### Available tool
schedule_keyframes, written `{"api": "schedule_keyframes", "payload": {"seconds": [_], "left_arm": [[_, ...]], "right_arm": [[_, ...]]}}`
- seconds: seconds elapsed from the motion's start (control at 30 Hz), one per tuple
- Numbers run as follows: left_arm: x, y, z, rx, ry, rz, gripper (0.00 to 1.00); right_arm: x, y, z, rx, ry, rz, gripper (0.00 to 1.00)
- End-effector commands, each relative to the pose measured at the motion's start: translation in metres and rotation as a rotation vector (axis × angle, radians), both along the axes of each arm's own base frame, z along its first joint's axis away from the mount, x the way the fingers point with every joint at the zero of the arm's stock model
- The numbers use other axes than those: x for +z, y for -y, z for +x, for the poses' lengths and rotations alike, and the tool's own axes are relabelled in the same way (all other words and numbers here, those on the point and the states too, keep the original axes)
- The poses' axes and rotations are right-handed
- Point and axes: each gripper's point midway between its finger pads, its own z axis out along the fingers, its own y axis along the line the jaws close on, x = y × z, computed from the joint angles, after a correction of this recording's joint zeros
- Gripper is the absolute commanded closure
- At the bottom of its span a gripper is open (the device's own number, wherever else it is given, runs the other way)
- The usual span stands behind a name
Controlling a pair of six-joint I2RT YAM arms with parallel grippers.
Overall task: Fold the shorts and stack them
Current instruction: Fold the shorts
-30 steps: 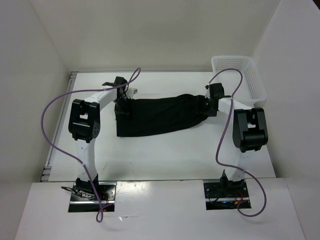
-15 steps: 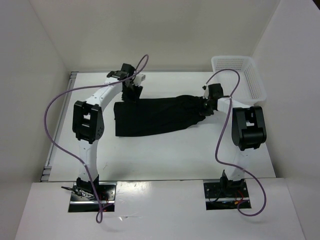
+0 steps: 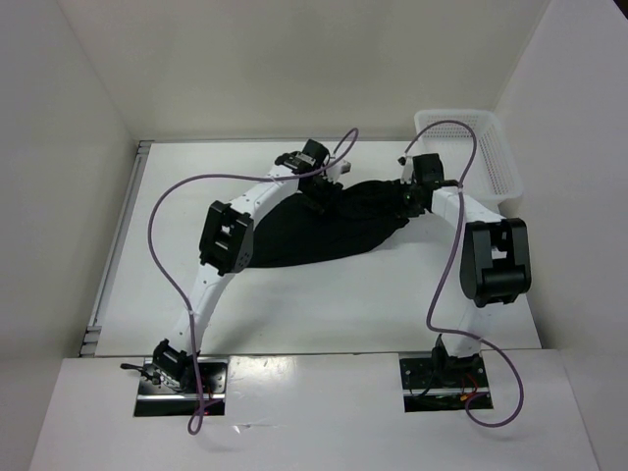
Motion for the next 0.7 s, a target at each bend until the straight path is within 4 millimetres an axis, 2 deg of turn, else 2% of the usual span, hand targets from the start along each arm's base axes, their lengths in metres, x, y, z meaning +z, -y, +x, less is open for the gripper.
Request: {"api": "schedule_keyframes", "payload": {"seconds": [0.0, 0.03, 0.07, 0.1, 0.17, 0.23, 0.33, 0.37, 0.43, 0.47, 0.53, 0.57, 0.6, 0.67], "left_arm": [[-0.007, 0.009, -0.006, -0.037, -0.026, -0.045, 0.47], [-0.01, 0.011, -0.005, -0.041, -0.029, -0.053, 0.47], [-0.021, 0.01, -0.007, -0.04, -0.045, -0.044, 0.47], [-0.021, 0.01, -0.007, -0.04, -0.045, -0.044, 0.47], [-0.018, 0.014, -0.004, -0.046, -0.04, -0.059, 0.47], [0.009, 0.021, 0.003, -0.056, 0.003, -0.098, 0.47], [0.068, 0.019, 0.02, -0.043, 0.109, -0.152, 0.46], [0.09, 0.019, 0.021, -0.044, 0.14, -0.168, 0.46], [0.114, 0.007, 0.033, -0.016, 0.193, -0.181, 0.45], [0.126, 0.005, 0.031, -0.011, 0.209, -0.181, 0.45], [0.119, -0.02, 0.036, 0.031, 0.184, -0.163, 0.44], [0.119, -0.03, 0.035, 0.05, 0.178, -0.148, 0.44], [0.094, -0.041, 0.026, 0.063, 0.11, -0.115, 0.44], [0.076, -0.063, 0.018, 0.095, 0.052, -0.086, 0.44]], "right_arm": [[0.063, -0.001, 0.018, 0.003, 0.155, -0.011, 1.0], [0.063, -0.001, 0.018, 0.003, 0.155, -0.011, 1.0], [0.071, 0.0, 0.021, -0.003, 0.177, -0.016, 1.0], [0.071, 0.004, 0.022, -0.02, 0.179, -0.036, 1.0], [0.082, 0.011, 0.023, -0.026, 0.206, -0.071, 1.0], [0.088, 0.028, 0.026, -0.055, 0.213, -0.083, 1.0], [0.1, 0.053, 0.032, -0.075, 0.25, -0.148, 1.0], [0.1, 0.056, 0.032, -0.06, 0.254, -0.175, 1.0], [0.116, 0.061, 0.038, -0.067, 0.294, -0.2, 1.0], [0.116, 0.063, 0.038, -0.06, 0.296, -0.222, 1.0], [0.131, 0.073, 0.048, -0.092, 0.345, -0.265, 1.0], [0.128, 0.084, 0.048, -0.113, 0.334, -0.327, 1.0], [0.135, 0.088, 0.051, -0.122, 0.354, -0.346, 1.0], [0.142, 0.091, 0.056, -0.139, 0.368, -0.36, 1.0]]}}
